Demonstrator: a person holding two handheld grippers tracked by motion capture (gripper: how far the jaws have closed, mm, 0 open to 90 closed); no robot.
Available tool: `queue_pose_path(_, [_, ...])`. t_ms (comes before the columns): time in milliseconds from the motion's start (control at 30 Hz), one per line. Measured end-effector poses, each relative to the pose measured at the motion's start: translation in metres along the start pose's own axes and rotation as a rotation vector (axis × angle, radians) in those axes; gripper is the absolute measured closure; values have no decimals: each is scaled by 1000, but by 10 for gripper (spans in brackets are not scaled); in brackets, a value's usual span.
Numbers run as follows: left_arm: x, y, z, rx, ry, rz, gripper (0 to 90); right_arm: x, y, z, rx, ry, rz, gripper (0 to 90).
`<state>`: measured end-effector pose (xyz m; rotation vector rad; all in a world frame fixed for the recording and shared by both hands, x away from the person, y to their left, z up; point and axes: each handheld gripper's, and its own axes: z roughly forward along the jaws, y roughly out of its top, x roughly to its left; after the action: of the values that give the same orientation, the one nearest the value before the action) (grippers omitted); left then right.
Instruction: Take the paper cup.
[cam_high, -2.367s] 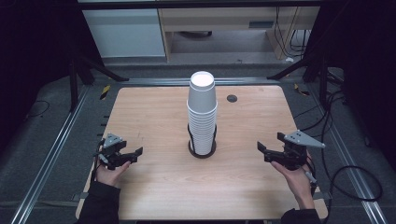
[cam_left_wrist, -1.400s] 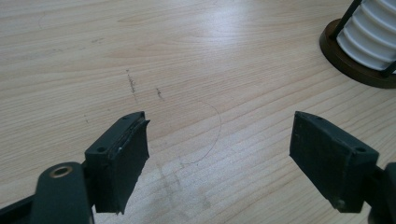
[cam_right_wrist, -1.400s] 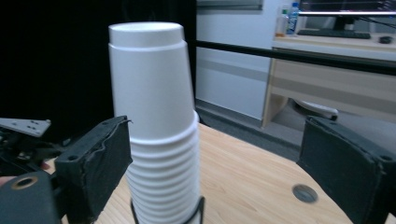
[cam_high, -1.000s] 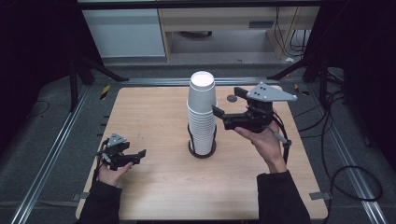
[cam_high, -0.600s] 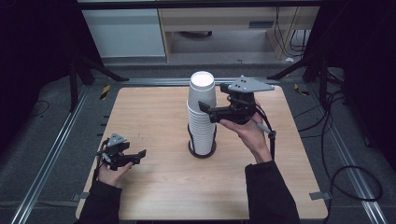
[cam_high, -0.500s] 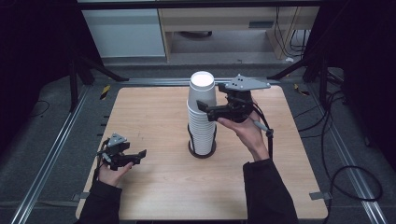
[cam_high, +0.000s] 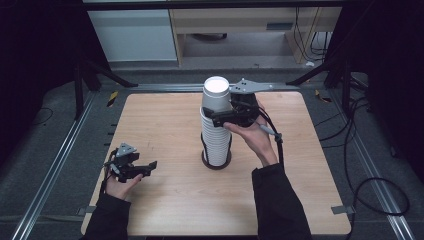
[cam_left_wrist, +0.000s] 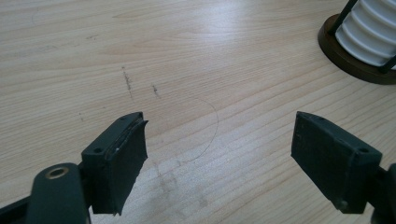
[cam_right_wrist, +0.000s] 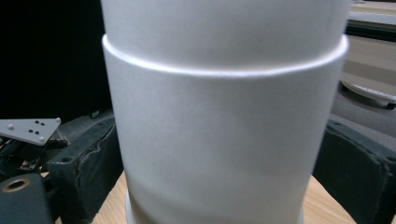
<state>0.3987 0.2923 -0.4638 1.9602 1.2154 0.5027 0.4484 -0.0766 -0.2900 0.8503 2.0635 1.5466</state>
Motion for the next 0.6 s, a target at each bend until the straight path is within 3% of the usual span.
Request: queue_pose_path(600, [0, 0, 1, 10, 3, 4, 172, 2, -13, 9, -44, -8, 11, 90])
